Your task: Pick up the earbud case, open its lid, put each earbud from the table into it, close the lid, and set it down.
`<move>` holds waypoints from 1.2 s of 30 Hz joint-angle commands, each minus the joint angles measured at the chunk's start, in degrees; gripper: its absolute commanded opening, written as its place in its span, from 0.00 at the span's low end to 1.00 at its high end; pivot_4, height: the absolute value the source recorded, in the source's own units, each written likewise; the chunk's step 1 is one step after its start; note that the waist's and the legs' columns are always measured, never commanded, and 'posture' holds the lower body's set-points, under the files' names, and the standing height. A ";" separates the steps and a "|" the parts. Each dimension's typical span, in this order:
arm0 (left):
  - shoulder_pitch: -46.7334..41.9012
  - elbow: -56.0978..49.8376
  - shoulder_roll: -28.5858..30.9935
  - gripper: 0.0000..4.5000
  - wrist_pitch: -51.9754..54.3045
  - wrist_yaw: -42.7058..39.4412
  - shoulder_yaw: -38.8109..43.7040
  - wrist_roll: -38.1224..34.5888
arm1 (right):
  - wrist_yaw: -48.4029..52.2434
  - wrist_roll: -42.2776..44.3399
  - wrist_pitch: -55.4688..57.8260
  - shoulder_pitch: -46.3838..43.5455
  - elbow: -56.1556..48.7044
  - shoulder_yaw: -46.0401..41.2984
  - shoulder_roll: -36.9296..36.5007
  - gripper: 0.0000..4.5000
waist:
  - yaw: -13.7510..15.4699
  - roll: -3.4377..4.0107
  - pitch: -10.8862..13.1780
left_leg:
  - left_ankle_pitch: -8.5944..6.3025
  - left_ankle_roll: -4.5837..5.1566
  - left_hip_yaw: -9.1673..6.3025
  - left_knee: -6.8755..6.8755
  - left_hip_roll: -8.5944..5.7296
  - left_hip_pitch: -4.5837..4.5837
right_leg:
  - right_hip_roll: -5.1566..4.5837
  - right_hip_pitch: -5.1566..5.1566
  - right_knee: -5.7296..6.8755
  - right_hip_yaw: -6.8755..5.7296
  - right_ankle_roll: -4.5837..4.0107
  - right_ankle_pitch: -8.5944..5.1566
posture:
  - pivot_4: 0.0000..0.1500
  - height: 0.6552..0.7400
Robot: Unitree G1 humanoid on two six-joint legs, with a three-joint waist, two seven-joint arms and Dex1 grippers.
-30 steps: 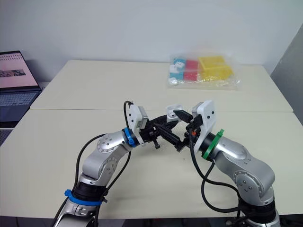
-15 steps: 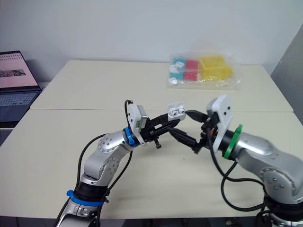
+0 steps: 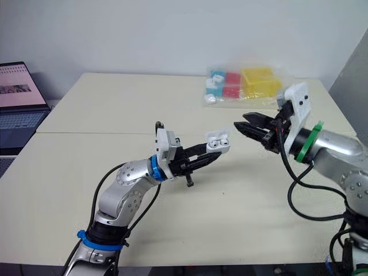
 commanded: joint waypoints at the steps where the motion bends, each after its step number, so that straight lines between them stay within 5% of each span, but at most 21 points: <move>1: -0.97 -2.79 -0.17 0.18 -0.25 -1.56 -1.08 -1.42 | 9.49 -5.93 -3.83 -5.32 4.20 5.31 -2.62 0.08 | -0.03 0.00 0.00 | 0.00 0.00 -0.01 -0.01 0.01 0.00 | 0.00 0.01 -0.02 0.00 0.00 0.00 | 1.00 0.96; 3: -1.10 -2.68 -0.19 0.18 -0.24 -1.85 -1.25 -1.53 | 12.43 -7.75 -4.58 -7.06 6.32 7.11 -2.75 0.00 | -0.05 0.00 0.00 | 0.00 0.01 -0.01 -0.02 0.02 0.00 | 0.03 0.00 -0.03 -0.01 0.00 0.00 | 1.00 0.96; 17: -0.31 -3.56 -0.06 0.18 -0.20 -2.24 -1.83 -1.31 | 30.61 -4.36 5.14 -14.20 9.42 11.40 -3.08 0.00 | 0.10 0.00 0.00 | 0.00 0.00 -0.09 -0.01 0.03 -0.03 | 0.01 0.00 -0.04 -0.02 -0.01 0.00 | 1.00 0.96; 30: -0.69 -3.42 -0.59 0.18 0.21 -1.10 -1.92 -1.82 | 31.58 -3.94 7.04 -8.97 4.38 10.55 -5.12 0.00 | 0.08 0.00 0.00 | -0.01 0.00 -0.08 0.00 0.02 0.00 | 0.00 0.00 0.00 -0.04 -0.01 0.00 | 1.00 0.96; 36: 0.13 -2.95 0.19 0.18 7.75 1.00 -1.70 -3.64 | 27.64 -11.01 0.18 -5.84 4.24 9.64 -4.24 0.00 | 0.10 -0.01 0.00 | 0.00 0.01 -0.08 0.01 0.02 -0.01 | 0.00 0.00 0.00 -0.02 -0.01 0.00 | 1.00 0.96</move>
